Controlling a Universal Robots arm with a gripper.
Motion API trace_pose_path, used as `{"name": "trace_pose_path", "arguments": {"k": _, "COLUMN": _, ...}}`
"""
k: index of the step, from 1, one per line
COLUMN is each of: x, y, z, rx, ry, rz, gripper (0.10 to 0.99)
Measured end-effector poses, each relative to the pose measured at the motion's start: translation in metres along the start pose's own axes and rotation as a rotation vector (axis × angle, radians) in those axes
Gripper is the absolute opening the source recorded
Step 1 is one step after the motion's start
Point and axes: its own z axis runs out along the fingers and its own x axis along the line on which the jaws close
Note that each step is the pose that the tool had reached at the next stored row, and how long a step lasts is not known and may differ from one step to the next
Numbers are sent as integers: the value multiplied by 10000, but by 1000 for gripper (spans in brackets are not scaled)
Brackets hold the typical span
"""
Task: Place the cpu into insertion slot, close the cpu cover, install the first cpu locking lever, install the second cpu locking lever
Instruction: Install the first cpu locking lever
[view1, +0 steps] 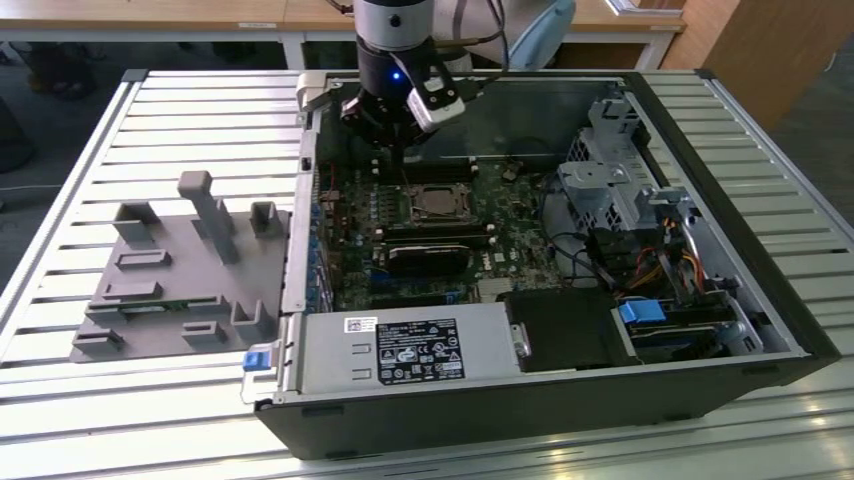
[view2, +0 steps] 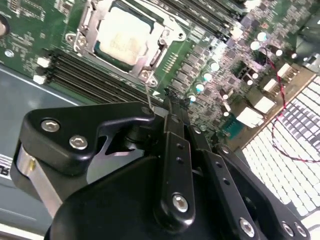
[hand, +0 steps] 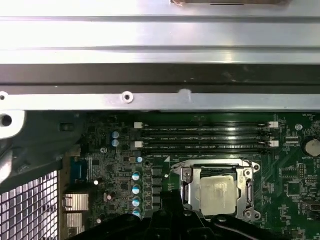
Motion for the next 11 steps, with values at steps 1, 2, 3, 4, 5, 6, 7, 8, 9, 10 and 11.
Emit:
{"name": "trace_pose_path", "arguments": {"k": 1, "x": 15, "y": 0, "z": 0, "rx": 0, "ry": 0, "rz": 0, "gripper": 106}}
{"name": "trace_pose_path", "arguments": {"k": 2, "x": 30, "y": 0, "z": 0, "rx": 0, "ry": 0, "rz": 0, "gripper": 106}}
{"name": "trace_pose_path", "arguments": {"k": 3, "x": 44, "y": 1, "z": 1, "rx": -1, "ry": -1, "rz": 1, "gripper": 106}}
{"name": "trace_pose_path", "arguments": {"k": 4, "x": 56, "y": 3, "z": 2, "rx": -1, "ry": -1, "rz": 1, "gripper": 106}}
{"name": "trace_pose_path", "arguments": {"k": 5, "x": 68, "y": 5, "z": 2, "rx": -2, "ry": -1, "rz": 1, "gripper": 106}}
{"name": "trace_pose_path", "arguments": {"k": 6, "x": 77, "y": 9, "z": 2, "rx": 1, "ry": 1, "rz": 0, "gripper": 106}}
{"name": "trace_pose_path", "arguments": {"k": 7, "x": 84, "y": 14, "z": 3, "rx": 1, "ry": 1, "rz": 0, "gripper": 106}}
{"name": "trace_pose_path", "arguments": {"k": 8, "x": 90, "y": 21, "z": 4, "rx": 0, "ry": 1, "rz": 0, "gripper": 106}}
{"name": "trace_pose_path", "arguments": {"k": 9, "x": 95, "y": 30, "z": 6, "rx": 0, "ry": 0, "rz": 0, "gripper": 106}}
{"name": "trace_pose_path", "arguments": {"k": 10, "x": 101, "y": 38, "z": 7, "rx": 0, "ry": 1, "rz": 1, "gripper": 106}}
{"name": "trace_pose_path", "arguments": {"k": 11, "x": 107, "y": 47, "z": 9, "rx": 0, "ry": 0, "rz": 0, "gripper": 106}}
